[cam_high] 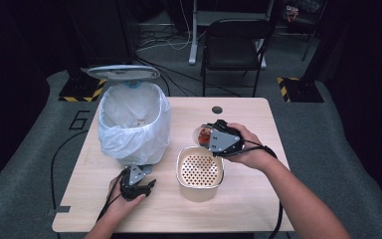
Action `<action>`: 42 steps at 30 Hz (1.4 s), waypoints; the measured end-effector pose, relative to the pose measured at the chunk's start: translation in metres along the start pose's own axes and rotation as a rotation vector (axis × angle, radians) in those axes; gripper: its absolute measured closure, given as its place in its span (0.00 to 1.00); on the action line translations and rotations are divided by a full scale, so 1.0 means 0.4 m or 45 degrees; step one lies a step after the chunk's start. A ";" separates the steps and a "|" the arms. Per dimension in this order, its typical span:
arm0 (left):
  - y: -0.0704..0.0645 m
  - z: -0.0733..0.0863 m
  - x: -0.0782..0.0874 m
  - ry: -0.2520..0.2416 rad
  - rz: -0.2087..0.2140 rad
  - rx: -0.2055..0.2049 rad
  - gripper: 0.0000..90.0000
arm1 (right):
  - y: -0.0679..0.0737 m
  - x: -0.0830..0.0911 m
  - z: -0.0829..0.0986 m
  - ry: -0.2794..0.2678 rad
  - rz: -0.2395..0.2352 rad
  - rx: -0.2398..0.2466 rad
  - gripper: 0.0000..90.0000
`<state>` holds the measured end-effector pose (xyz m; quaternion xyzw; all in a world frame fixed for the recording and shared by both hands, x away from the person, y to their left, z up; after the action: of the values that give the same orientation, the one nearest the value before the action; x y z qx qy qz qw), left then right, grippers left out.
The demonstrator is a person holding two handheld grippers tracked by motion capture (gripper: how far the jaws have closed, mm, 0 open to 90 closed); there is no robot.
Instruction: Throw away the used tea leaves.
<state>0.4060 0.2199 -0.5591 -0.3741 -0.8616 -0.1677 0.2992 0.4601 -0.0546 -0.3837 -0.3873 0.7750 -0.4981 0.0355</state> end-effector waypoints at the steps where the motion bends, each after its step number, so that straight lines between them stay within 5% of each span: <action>1: 0.000 0.000 0.000 0.000 0.000 0.000 0.35 | 0.008 0.001 -0.003 0.004 0.005 0.040 0.47; 2: 0.000 0.000 0.000 0.000 0.000 -0.001 0.35 | 0.008 0.001 -0.003 0.004 0.005 0.040 0.47; 4: 0.000 0.000 0.000 0.000 0.000 0.000 0.35 | 0.017 0.003 -0.006 -0.001 0.010 0.150 0.47; 5: 0.000 0.000 0.000 0.000 0.000 0.000 0.35 | 0.017 0.003 -0.006 -0.001 0.010 0.150 0.47; 11: 0.000 0.000 0.000 0.000 0.000 0.000 0.35 | 0.040 0.009 -0.020 0.003 0.054 0.392 0.48; 13: 0.000 0.000 0.000 0.000 0.000 -0.001 0.35 | 0.041 0.010 -0.021 0.003 0.065 0.425 0.48; 14: 0.000 0.000 0.000 0.000 0.000 -0.001 0.35 | 0.047 0.011 -0.025 0.008 0.091 0.507 0.48; 17: 0.000 0.000 0.000 -0.002 -0.003 0.004 0.35 | 0.052 0.012 -0.027 0.013 0.113 0.577 0.48; 21: 0.000 0.000 0.000 0.000 -0.001 -0.001 0.35 | 0.070 0.015 -0.034 0.026 0.163 0.747 0.49; 23: 0.000 0.000 0.000 0.000 -0.001 0.000 0.35 | 0.082 0.015 -0.039 0.030 0.212 0.902 0.49; 28: 0.000 0.000 0.000 0.001 -0.001 -0.001 0.35 | 0.091 0.017 -0.046 0.024 0.241 0.985 0.50; 33: 0.000 0.000 0.000 -0.001 -0.003 0.003 0.35 | 0.097 0.023 -0.059 0.007 0.347 1.203 0.50; 37: 0.005 -0.002 0.002 0.007 -0.012 -0.037 0.35 | 0.111 0.020 -0.057 -0.015 0.367 1.281 0.51; 38: 0.001 -0.001 0.000 -0.002 -0.004 -0.007 0.35 | 0.116 0.025 -0.057 0.005 0.411 1.328 0.51; 41: 0.000 0.000 0.000 0.001 0.000 0.002 0.35 | 0.128 0.022 -0.051 0.004 0.363 1.362 0.51; 42: 0.000 0.000 0.000 0.000 -0.001 -0.001 0.35 | 0.130 0.023 -0.050 0.004 0.393 1.368 0.51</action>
<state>0.4060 0.2199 -0.5591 -0.3739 -0.8617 -0.1681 0.2989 0.4154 -0.0351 -0.4122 -0.1961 0.4599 -0.8127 0.2994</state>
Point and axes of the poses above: each handheld gripper's, and its own axes: x roughly backward along the jaws, z roughly out of its underside, y roughly to its left, the point moved 5 cm from there along -x, roughly forward along the jaws, and after that the axes turned 11 degrees about z, right-handed, at the moved point
